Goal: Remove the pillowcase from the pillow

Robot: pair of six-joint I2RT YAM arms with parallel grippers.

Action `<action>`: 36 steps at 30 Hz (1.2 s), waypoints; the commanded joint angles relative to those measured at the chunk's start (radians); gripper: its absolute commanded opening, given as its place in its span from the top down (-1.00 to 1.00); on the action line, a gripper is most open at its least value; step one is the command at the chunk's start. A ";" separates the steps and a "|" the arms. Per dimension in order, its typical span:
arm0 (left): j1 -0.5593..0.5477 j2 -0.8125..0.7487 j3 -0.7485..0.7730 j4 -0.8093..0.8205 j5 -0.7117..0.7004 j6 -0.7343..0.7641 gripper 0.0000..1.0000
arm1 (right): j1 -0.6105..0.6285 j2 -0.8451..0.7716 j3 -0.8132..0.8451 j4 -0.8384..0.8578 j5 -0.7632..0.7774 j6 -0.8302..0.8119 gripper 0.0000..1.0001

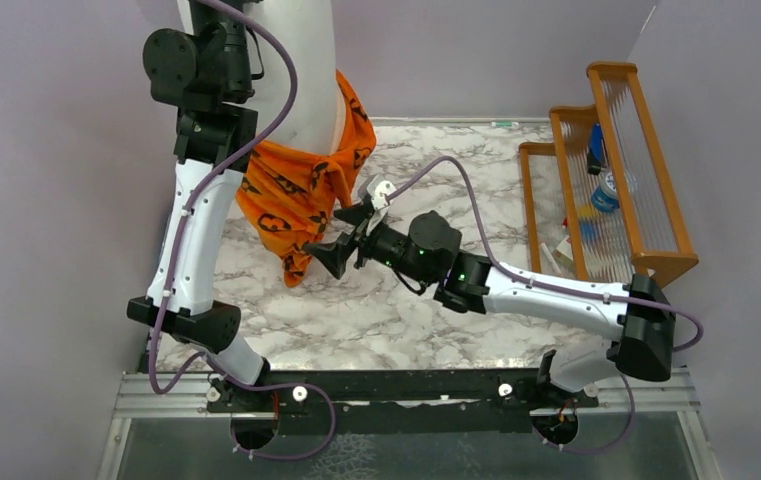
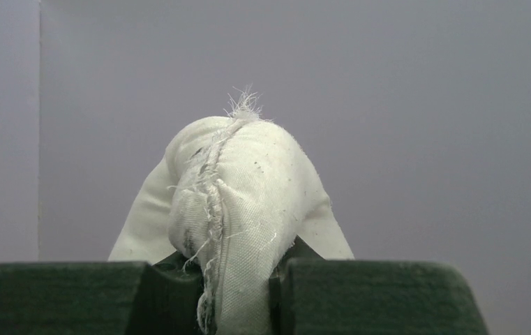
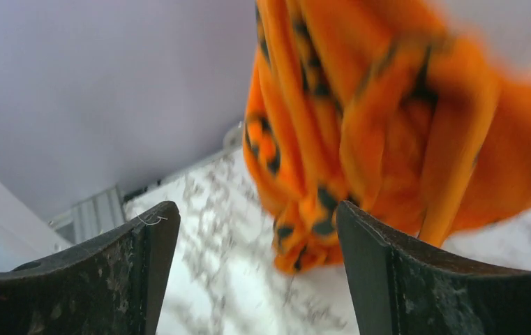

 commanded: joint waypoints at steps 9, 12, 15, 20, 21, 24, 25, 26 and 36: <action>-0.006 0.006 -0.029 0.208 0.100 -0.196 1.00 | 0.004 0.282 0.375 0.137 0.032 -0.444 -0.81; -0.006 0.011 -0.031 0.201 0.109 -0.211 1.00 | 0.004 0.340 0.412 0.204 0.079 -0.506 -0.81; -0.007 0.003 -0.044 0.194 0.128 -0.229 1.00 | 0.004 0.370 0.426 0.268 0.121 -0.596 -0.81; -0.006 -0.025 -0.083 0.194 0.152 -0.259 1.00 | 0.003 0.359 0.415 0.367 0.133 -0.712 -0.82; -0.006 -0.029 -0.088 0.194 0.156 -0.263 1.00 | 0.004 0.356 0.412 0.388 0.131 -0.732 -0.82; -0.006 -0.036 -0.096 0.194 0.166 -0.270 1.00 | 0.004 0.346 0.399 0.443 0.116 -0.774 -0.82; -0.006 -0.037 -0.098 0.194 0.168 -0.271 1.00 | 0.003 0.341 0.392 0.456 0.109 -0.780 -0.82; -0.006 -0.037 -0.099 0.194 0.169 -0.271 1.00 | 0.003 0.338 0.392 0.462 0.105 -0.784 -0.82; -0.006 -0.040 -0.099 0.194 0.205 -0.339 1.00 | -0.030 0.458 0.504 0.328 0.034 -0.698 -0.83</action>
